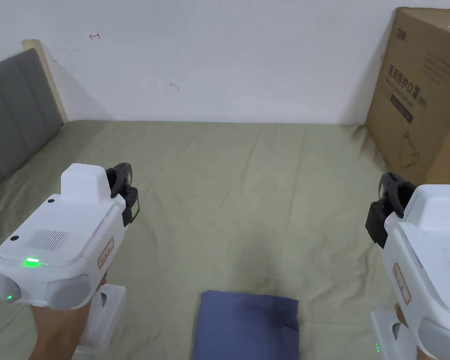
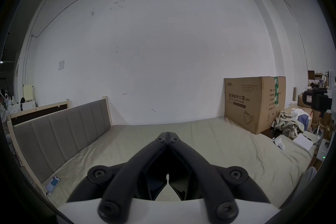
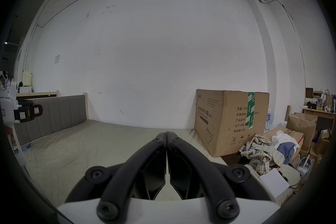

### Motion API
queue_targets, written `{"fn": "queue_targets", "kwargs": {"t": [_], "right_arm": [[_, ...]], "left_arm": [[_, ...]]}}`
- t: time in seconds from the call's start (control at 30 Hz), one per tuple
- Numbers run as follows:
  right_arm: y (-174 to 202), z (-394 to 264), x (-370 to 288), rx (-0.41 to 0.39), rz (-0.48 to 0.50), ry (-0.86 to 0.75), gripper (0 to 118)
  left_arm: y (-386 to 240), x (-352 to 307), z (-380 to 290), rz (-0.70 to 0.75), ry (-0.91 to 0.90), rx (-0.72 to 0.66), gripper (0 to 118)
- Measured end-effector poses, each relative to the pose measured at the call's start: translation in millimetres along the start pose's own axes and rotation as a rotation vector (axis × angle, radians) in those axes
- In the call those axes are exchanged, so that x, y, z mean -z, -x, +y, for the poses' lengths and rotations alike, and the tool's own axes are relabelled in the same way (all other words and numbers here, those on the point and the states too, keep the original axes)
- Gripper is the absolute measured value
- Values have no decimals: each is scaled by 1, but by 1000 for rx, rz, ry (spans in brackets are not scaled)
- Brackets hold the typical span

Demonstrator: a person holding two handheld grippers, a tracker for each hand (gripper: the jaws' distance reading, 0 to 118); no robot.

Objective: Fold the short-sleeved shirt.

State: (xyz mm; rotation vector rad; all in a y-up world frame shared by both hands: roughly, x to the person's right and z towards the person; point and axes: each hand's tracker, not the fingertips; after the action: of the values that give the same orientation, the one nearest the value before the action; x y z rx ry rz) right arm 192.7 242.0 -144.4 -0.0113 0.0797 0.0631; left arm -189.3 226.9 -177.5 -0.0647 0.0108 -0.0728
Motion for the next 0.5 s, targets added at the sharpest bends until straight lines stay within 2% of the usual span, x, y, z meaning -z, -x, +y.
{"fn": "queue_targets", "kwargs": {"t": [0.3,0.5], "right_arm": [[11,-33,17,1,26,22,0],[41,-108,45,-11,98,217,0]], "left_arm": [[2,2,-6,-11,21,-37,0],[2,1,-9,-18,39,-28,0]]}}
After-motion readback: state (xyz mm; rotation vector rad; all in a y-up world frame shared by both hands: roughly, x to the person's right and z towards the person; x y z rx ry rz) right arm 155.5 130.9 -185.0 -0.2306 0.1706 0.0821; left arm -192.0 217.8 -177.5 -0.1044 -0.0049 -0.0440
